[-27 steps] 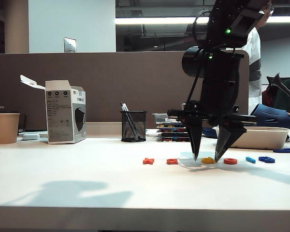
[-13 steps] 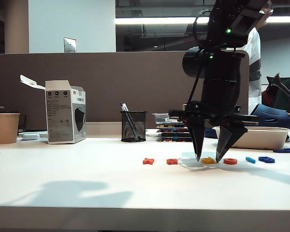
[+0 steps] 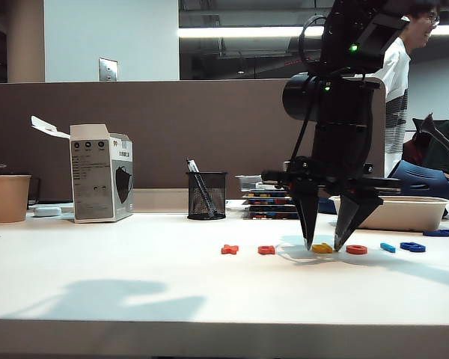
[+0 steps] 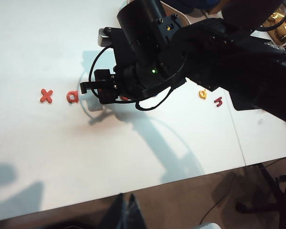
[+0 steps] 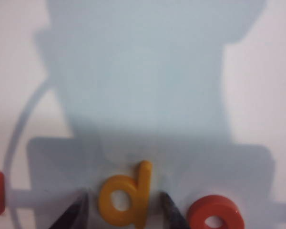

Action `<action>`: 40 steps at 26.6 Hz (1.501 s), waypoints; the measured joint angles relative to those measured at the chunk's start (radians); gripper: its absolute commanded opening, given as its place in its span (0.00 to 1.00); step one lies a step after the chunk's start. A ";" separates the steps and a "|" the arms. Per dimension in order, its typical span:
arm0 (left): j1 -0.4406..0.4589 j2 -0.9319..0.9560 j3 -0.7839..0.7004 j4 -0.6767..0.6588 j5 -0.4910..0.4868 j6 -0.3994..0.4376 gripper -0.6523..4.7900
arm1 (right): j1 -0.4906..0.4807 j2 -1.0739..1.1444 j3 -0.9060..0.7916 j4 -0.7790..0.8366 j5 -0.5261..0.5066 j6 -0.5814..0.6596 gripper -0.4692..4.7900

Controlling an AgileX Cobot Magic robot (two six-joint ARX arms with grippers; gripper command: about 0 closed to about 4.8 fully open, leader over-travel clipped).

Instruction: Select the appropriate letters from the row of letter magnets placed on the table to arrange into the word "dog".

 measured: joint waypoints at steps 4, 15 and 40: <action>0.000 0.000 0.000 0.000 0.000 0.000 0.11 | 0.000 0.000 0.000 -0.008 -0.001 0.002 0.34; 0.000 0.000 0.000 0.000 0.000 0.000 0.11 | 0.000 0.000 0.001 -0.010 0.001 0.002 0.25; 0.000 0.000 0.000 0.000 0.000 0.000 0.11 | 0.003 -0.079 -0.006 -0.058 -0.001 0.028 0.25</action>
